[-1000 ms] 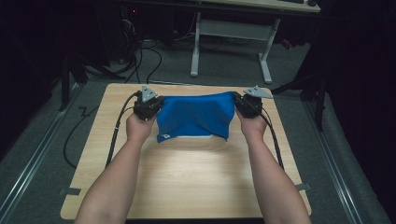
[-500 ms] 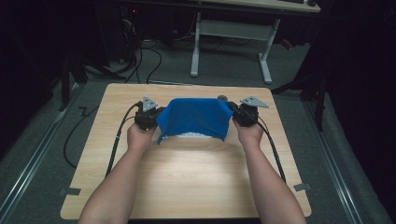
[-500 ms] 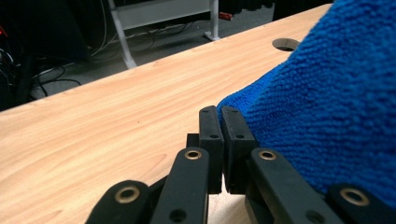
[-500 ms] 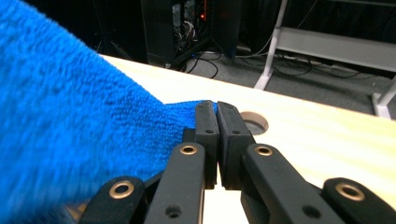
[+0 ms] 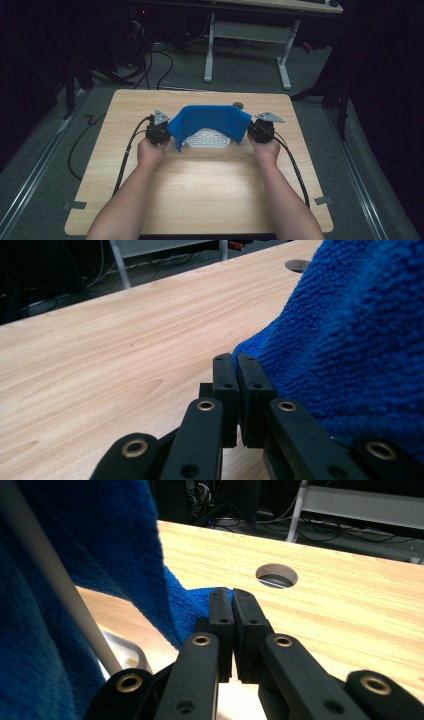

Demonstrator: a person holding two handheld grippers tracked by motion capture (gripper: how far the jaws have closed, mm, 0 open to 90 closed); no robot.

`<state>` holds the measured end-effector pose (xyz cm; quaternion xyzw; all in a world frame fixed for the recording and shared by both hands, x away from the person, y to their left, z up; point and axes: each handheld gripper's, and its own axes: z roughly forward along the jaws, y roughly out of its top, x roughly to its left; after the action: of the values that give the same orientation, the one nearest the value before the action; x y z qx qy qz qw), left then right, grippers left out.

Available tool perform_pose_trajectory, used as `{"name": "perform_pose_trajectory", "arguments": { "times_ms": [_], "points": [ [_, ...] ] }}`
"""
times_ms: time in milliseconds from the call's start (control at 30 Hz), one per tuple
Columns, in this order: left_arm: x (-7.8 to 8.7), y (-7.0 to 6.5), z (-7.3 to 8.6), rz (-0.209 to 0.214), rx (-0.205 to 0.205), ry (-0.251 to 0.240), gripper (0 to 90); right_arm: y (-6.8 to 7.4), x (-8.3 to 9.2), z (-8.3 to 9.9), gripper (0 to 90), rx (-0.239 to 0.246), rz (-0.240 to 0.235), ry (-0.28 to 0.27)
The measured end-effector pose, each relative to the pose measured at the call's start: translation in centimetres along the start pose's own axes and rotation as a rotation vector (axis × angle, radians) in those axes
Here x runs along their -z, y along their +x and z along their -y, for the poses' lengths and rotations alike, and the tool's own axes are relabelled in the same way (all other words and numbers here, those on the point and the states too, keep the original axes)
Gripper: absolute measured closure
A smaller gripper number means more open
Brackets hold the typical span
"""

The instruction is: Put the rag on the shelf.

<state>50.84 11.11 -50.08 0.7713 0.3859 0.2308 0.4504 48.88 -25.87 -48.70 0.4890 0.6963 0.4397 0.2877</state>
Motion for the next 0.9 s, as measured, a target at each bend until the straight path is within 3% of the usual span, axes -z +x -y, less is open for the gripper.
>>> {"name": "perform_pose_trajectory", "arguments": {
  "times_ms": [367, 567, 900],
  "points": [
    [-0.1, -0.4, 0.7, 0.008, 0.011, 0.004, 86.5, -0.1, -0.1, 1.2, 84.8, -0.02, -0.002, 0.015],
    [0.2, -0.1, 0.5, -0.005, 0.04, 0.006, 72.1, -0.4, 0.6, 0.6, 74.7, -0.024, 0.018, -0.003],
    [1.1, 0.2, 0.0, -0.018, 0.052, -0.005, 67.2, -1.2, 2.0, -0.4, 68.5, -0.03, 0.042, -0.027]
  ]
}}
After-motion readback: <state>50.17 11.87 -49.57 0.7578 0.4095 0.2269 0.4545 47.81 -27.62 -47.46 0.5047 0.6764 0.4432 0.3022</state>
